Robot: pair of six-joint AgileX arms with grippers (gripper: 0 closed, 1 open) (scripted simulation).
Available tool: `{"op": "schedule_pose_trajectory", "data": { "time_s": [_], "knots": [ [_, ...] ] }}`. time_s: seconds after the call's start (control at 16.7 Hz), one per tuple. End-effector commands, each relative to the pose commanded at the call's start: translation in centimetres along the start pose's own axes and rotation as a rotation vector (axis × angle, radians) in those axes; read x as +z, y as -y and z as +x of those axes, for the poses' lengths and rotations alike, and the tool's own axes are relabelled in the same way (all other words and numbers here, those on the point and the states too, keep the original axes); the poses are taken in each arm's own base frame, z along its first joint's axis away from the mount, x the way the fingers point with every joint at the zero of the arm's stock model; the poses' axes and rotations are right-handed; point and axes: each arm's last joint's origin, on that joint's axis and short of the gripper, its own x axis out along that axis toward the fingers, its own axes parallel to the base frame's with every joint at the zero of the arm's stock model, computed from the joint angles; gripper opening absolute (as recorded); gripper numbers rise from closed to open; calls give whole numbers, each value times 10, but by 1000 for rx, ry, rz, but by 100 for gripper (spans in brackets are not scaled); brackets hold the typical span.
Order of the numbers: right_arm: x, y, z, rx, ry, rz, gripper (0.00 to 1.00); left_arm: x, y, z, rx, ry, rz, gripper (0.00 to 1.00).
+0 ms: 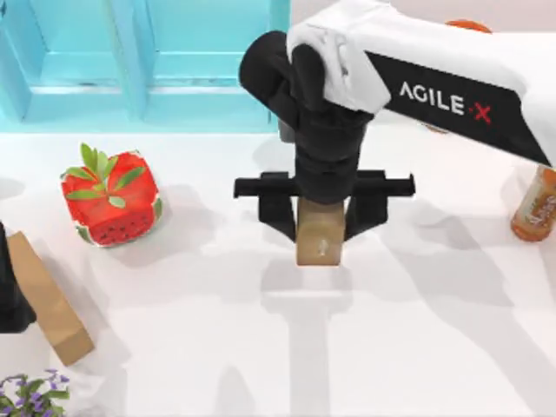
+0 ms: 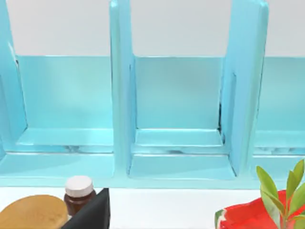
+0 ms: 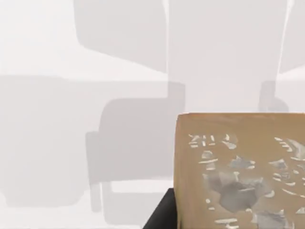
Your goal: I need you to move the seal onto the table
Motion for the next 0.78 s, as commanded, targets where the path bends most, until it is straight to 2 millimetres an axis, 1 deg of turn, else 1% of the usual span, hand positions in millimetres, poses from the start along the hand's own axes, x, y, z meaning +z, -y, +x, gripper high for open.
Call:
{"op": "schedule_pose_trajectory", "data": {
  "time_s": [0.24,0.3,0.48,0.78],
  "knots": [
    [0,-2,29,6,9,-3,0,0,0,0,0,0,0,100],
    [0,-2,32,4,6,-4,0,0,0,0,0,0,0,100],
    [0,-2,32,4,6,-4,0,0,0,0,0,0,0,100],
    [0,-2,32,4,6,-4,38,0,0,0,0,0,0,100]
  ]
}}
